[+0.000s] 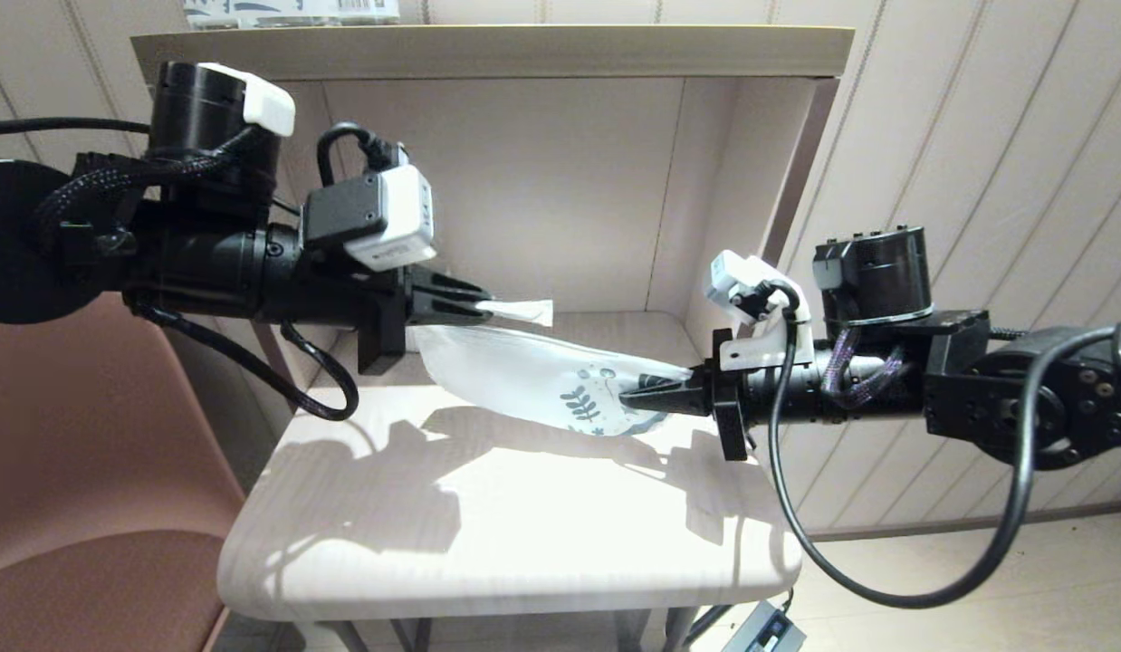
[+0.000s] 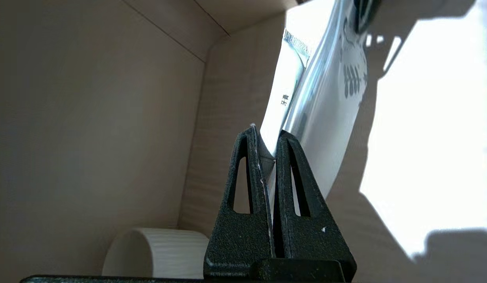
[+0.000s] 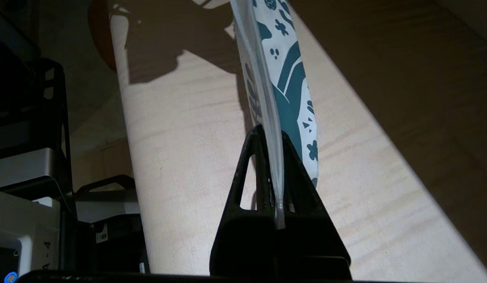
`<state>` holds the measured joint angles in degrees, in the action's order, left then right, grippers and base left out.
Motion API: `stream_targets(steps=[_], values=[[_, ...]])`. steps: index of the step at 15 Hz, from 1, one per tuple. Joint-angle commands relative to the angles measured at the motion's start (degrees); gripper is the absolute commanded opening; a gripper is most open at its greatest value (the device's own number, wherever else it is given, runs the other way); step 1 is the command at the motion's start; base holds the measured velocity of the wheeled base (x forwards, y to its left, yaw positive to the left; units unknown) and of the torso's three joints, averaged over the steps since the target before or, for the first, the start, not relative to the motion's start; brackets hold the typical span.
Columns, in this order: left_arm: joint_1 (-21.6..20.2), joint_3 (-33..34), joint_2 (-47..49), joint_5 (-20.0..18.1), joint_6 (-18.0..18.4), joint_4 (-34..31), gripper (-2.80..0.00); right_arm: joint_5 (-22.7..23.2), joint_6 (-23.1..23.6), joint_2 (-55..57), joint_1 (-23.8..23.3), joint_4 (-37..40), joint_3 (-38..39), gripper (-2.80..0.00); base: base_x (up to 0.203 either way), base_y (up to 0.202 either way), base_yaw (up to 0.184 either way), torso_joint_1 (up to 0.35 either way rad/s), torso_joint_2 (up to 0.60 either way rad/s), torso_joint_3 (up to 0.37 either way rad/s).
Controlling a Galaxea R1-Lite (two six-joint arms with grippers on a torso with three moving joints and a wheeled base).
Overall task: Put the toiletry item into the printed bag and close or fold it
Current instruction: Place the toothpaste in the storage bag
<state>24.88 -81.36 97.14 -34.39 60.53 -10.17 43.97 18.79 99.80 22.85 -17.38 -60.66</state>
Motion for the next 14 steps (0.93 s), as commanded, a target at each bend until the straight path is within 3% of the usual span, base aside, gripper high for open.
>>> stream_targets(steps=[1,4,11,14], values=[[0.0,-2.2,2.3,0.7,1.9,-1.0,-2.80,0.4,0.1,0.7,0.1,-0.2,0.0,-2.80,0.000,0.000,0.000,0.000,0.00,0.000],[0.0,-5.9,5.0,2.3,3.4,-2.0,-2.80,0.6,0.1,0.6,0.2,-0.2,0.0,-2.80,0.000,0.000,0.000,0.000,0.00,0.000],[0.3,-5.2,5.6,4.9,9.8,-2.3,-2.80,0.5,0.1,1.9,0.1,-0.5,-0.5,-2.80,0.000,0.000,0.000,0.000,0.00,0.000],[0.6,-5.9,5.5,6.5,10.9,-2.3,-2.80,0.4,0.1,3.0,0.1,-0.6,-1.1,-2.80,0.000,0.000,0.000,0.000,0.00,0.000]])
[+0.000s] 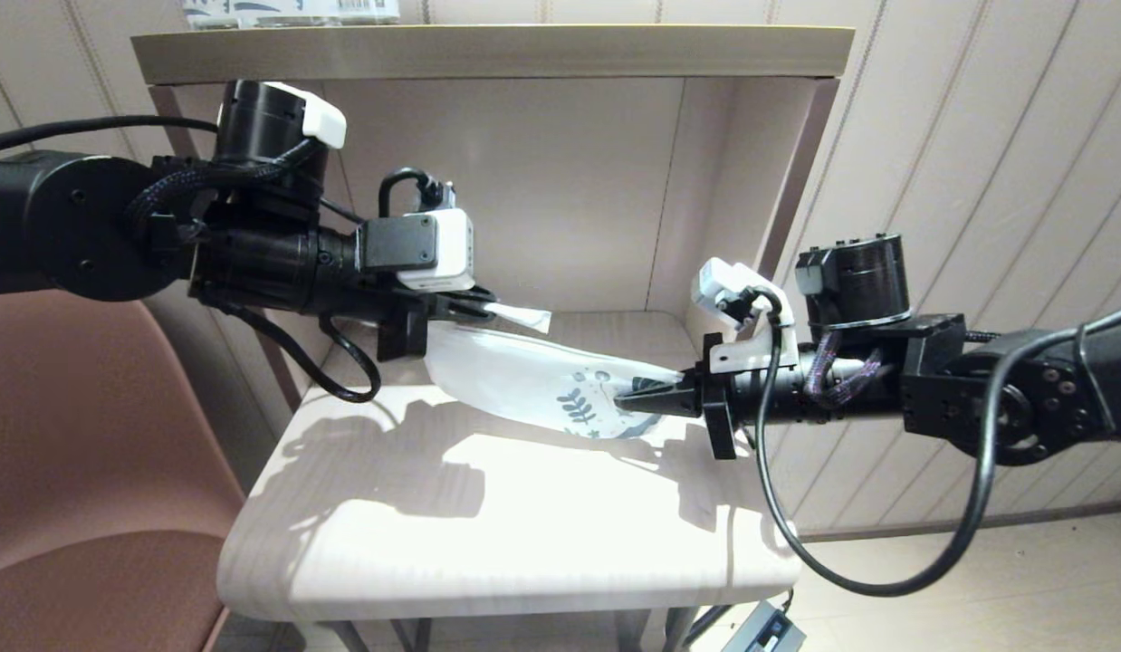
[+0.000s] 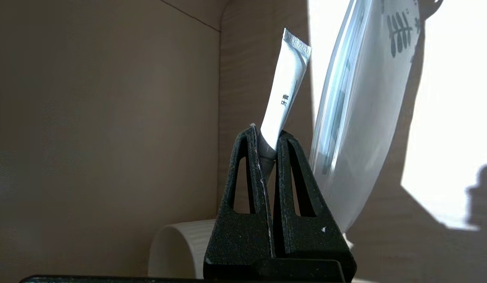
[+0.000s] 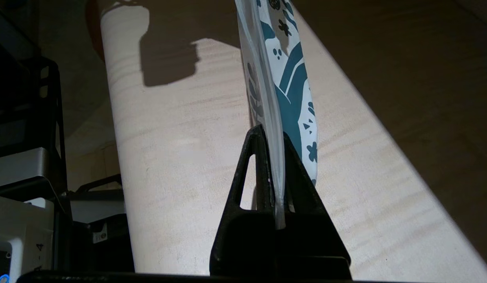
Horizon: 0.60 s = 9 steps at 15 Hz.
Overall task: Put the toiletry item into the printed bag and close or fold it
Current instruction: Place the toothpaste in the storage bag
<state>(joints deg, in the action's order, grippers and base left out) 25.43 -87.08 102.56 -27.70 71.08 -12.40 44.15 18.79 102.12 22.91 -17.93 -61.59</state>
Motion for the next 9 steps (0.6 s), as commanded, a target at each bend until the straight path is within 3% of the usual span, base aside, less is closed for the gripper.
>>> stream_targets(steps=[1,9], values=[[0.2,-0.1,0.0,0.6,1.8,-0.1,-2.80,0.2,0.1,1.1,0.0,-0.1,-0.4,-2.80,0.000,0.000,0.000,0.000,0.00,0.000],[0.8,0.5,-1.9,2.2,1.6,-0.8,-2.80,0.2,-0.1,1.3,0.0,-0.1,-1.3,-2.80,0.000,0.000,0.000,0.000,0.00,0.000]])
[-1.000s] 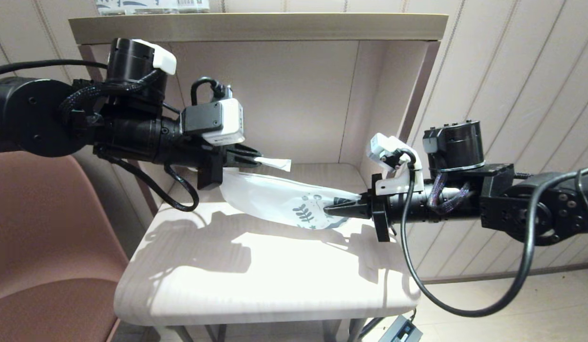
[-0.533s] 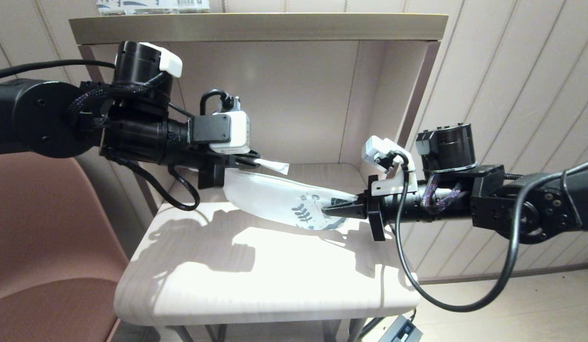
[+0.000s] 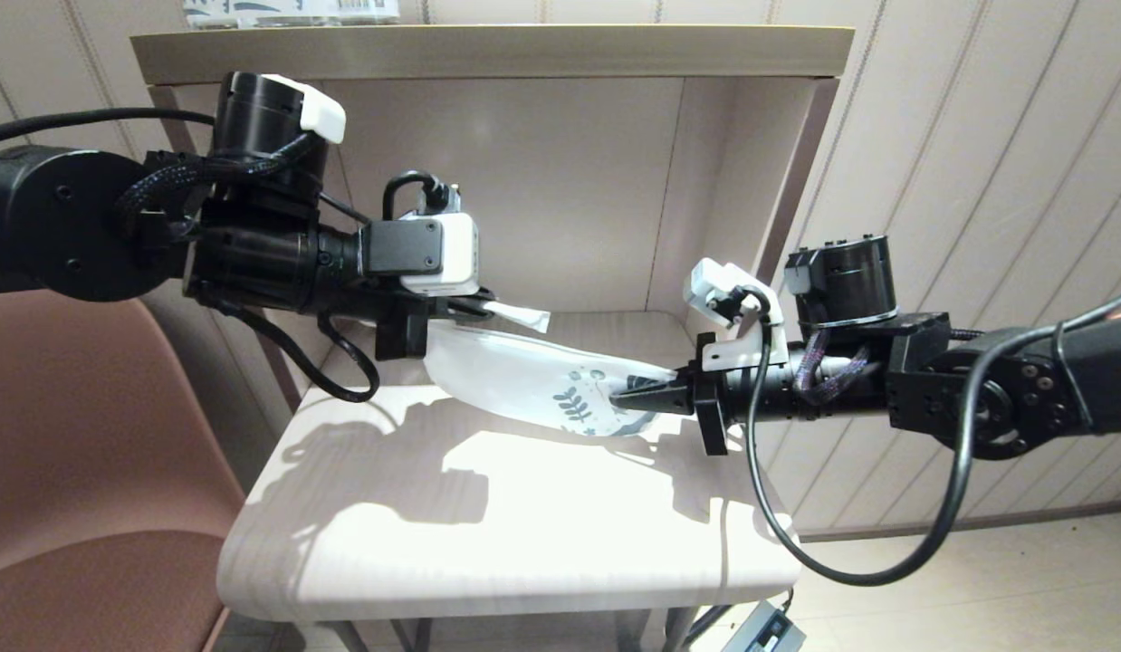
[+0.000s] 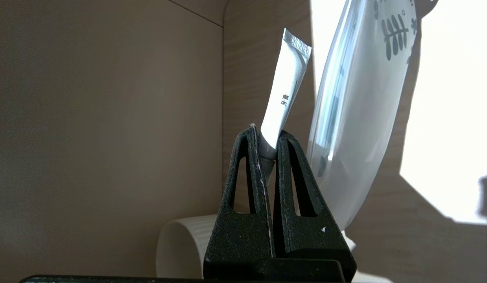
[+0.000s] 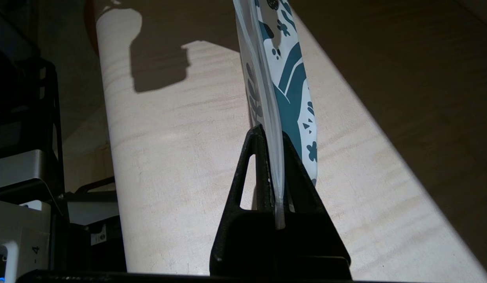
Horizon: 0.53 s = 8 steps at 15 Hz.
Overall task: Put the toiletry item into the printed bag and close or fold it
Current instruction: Place the toothpaste in the storage bag
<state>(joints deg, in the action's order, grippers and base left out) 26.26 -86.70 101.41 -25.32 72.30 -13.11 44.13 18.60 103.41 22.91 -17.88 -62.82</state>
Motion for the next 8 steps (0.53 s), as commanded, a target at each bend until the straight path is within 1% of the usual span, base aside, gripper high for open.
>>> stream_targets(steps=[1,3,6,8], values=[[0.0,-0.1,-1.7,-0.1,0.4,-1.7,-2.80,0.3,0.1,0.1,0.0,-0.1,-0.4,-2.80,0.000,0.000,0.000,0.000,0.00,0.000],[0.6,-0.5,-2.8,-0.1,0.6,-3.5,-2.80,0.2,0.0,0.2,0.1,-0.1,-0.5,-2.80,0.000,0.000,0.000,0.000,0.00,0.000],[2.1,0.0,-3.1,0.1,1.0,-3.5,-2.80,0.2,0.0,0.3,0.2,-0.1,-0.6,-2.80,0.000,0.000,0.000,0.000,0.00,0.000],[2.2,-0.1,-2.6,0.2,1.1,-3.4,-2.80,0.2,0.1,0.3,0.3,-0.1,-0.4,-2.80,0.000,0.000,0.000,0.000,0.00,0.000]])
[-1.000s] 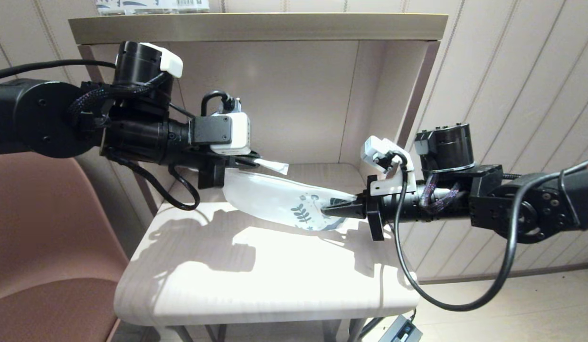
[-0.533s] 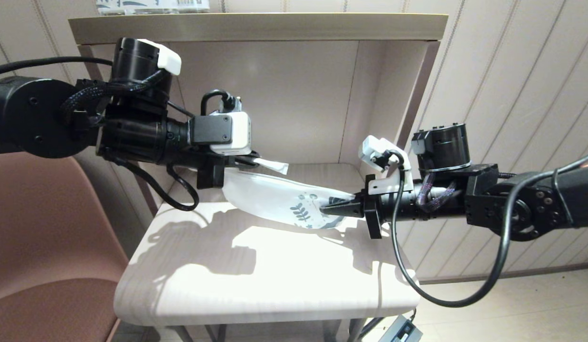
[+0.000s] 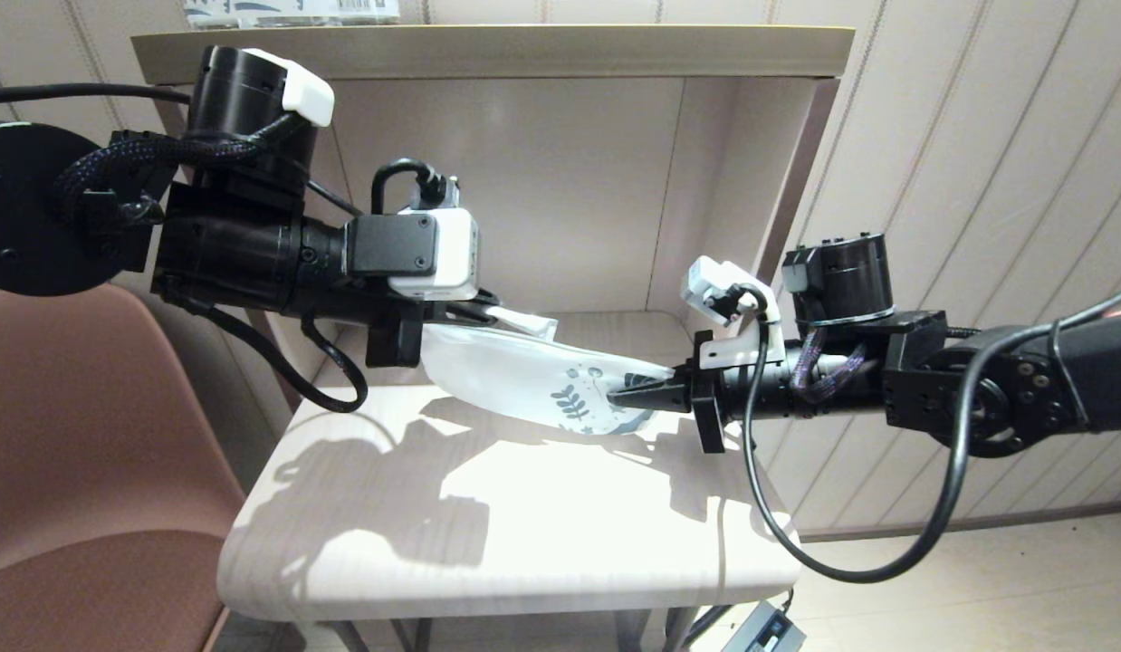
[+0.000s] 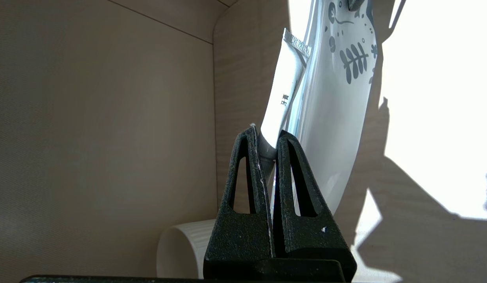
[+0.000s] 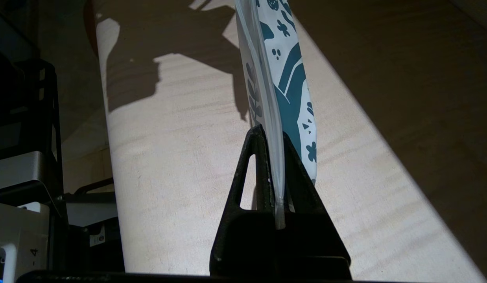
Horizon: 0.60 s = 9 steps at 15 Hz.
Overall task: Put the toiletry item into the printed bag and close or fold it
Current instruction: Place the toothpaste in the storage bag
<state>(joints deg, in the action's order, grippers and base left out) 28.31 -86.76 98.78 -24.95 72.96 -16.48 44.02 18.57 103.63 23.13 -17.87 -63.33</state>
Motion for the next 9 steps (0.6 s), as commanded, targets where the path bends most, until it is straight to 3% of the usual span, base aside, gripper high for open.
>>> stream_targets(steps=[1,9], values=[[0.2,0.0,0.2,0.1,0.5,0.0,-2.80,0.3,0.2,0.0,0.0,-0.2,0.0,-2.80,0.000,0.000,0.000,0.000,0.00,0.000],[0.2,0.2,2.4,1.8,2.4,0.2,-2.80,0.3,0.2,0.4,0.0,-1.4,0.6,-2.80,0.000,0.000,0.000,0.000,0.00,0.000]])
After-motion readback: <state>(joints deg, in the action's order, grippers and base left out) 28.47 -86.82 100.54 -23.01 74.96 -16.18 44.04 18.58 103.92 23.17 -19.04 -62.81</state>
